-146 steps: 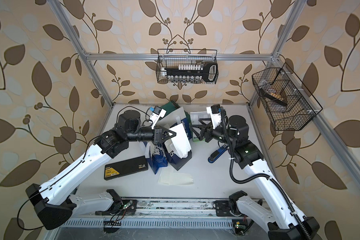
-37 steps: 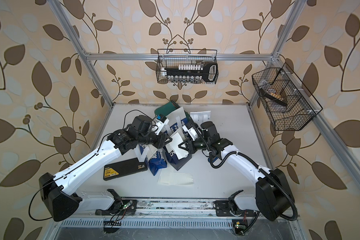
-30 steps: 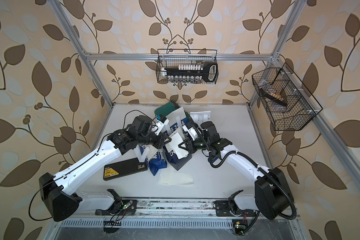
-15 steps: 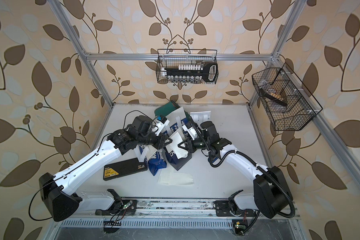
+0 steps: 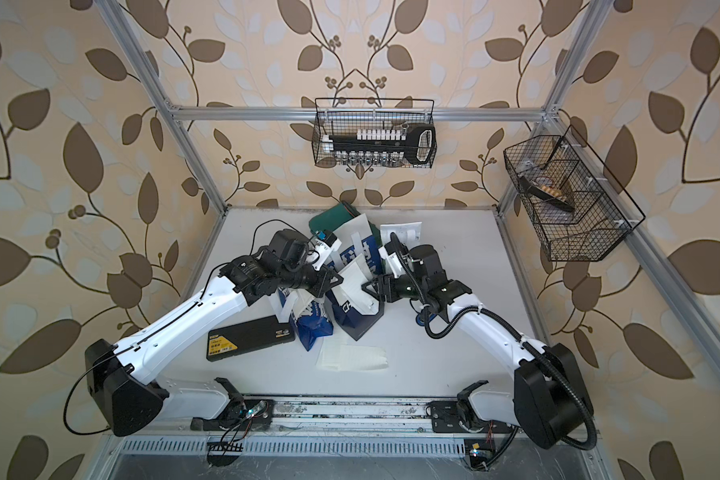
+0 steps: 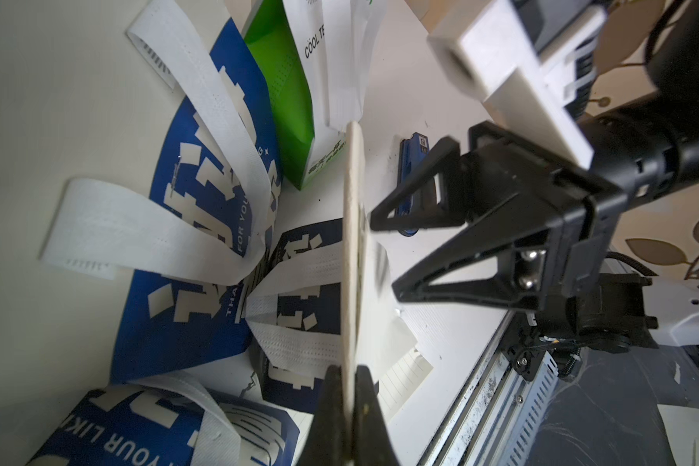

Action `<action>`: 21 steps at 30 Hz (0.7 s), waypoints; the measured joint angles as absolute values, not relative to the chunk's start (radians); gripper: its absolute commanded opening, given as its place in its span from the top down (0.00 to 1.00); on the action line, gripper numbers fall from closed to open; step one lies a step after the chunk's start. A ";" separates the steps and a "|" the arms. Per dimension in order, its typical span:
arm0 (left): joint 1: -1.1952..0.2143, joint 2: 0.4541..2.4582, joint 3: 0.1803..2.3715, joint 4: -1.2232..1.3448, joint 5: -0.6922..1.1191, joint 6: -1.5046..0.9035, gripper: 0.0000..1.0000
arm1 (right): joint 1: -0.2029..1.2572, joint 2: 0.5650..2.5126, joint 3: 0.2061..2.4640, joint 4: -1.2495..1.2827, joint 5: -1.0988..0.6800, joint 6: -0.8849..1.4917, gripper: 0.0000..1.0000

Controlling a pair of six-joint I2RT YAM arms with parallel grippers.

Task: Staple the receipts to the bags
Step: Hold the receipt from the takeout bag, then pick up the stapler from the center of the board.

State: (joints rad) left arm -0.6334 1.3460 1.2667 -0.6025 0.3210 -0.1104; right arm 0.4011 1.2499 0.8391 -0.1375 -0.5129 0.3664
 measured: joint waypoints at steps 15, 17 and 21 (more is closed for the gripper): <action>-0.682 1.475 1.464 -0.771 0.197 0.027 1.00 | 0.226 1.476 1.080 -0.678 0.164 0.592 0.19; -0.694 1.475 1.464 -0.768 0.196 0.031 1.00 | 0.218 1.494 1.061 -0.716 0.169 0.634 0.19; -0.706 1.475 1.464 -0.760 0.192 0.043 1.00 | 0.180 1.505 1.027 -0.743 0.148 0.702 0.20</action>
State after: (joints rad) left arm -0.7059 1.4750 1.4635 -0.7605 0.1917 0.0429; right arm 0.1802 1.5051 1.0267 -0.7433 0.1482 0.7025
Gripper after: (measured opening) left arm 0.050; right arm 0.804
